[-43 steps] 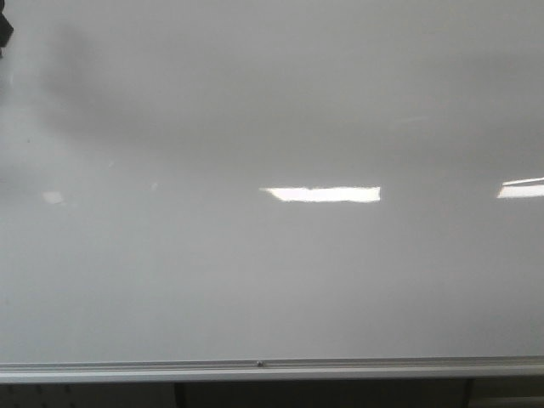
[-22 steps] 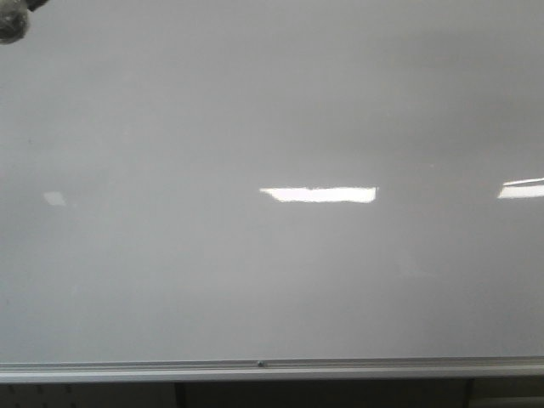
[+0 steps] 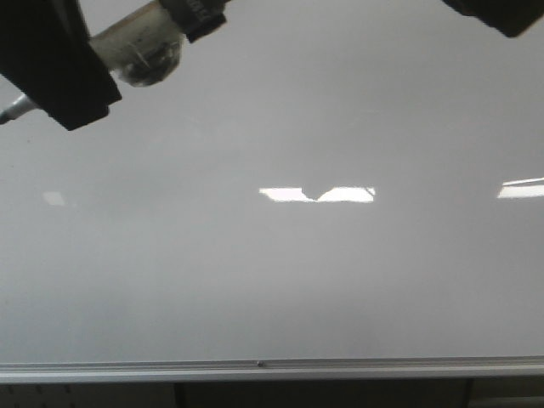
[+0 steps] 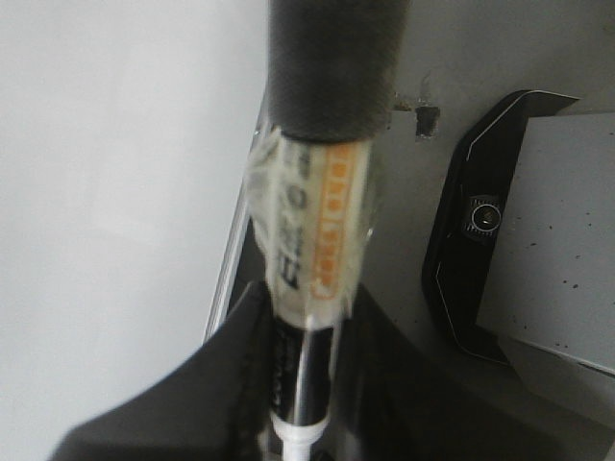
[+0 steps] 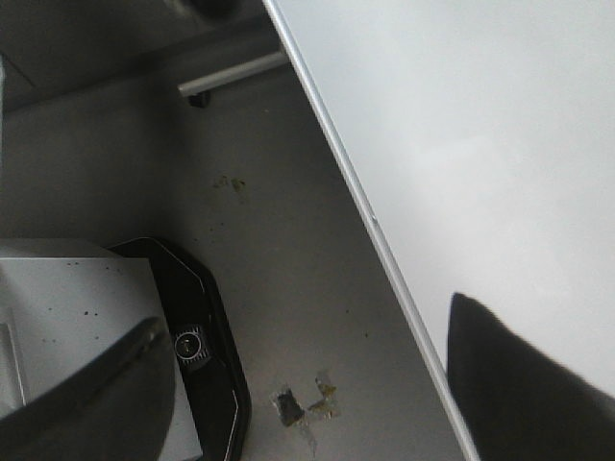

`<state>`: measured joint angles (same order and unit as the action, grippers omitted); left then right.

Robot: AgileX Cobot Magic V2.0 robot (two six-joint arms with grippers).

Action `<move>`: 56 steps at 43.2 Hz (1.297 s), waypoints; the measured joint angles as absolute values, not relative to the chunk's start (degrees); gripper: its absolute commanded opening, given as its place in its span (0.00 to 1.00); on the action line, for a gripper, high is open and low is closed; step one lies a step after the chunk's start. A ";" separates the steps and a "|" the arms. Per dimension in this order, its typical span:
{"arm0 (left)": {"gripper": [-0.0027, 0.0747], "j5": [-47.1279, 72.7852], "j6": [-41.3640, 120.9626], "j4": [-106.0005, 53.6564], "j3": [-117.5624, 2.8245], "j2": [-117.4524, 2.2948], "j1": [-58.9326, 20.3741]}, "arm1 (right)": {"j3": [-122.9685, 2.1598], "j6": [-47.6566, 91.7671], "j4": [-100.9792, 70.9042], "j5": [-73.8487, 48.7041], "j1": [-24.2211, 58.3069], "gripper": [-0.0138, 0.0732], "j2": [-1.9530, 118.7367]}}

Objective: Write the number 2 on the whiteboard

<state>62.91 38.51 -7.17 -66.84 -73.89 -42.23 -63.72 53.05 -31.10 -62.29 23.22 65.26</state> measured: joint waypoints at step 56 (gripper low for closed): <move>0.39 59.87 38.82 -10.13 -67.04 -73.89 -46.84 | -65.87 60.10 -34.63 -51.58 38.65 0.14 71.98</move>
<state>59.87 38.82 -10.13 -67.04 -73.89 -46.84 -65.87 60.10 -34.63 -51.58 38.65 71.98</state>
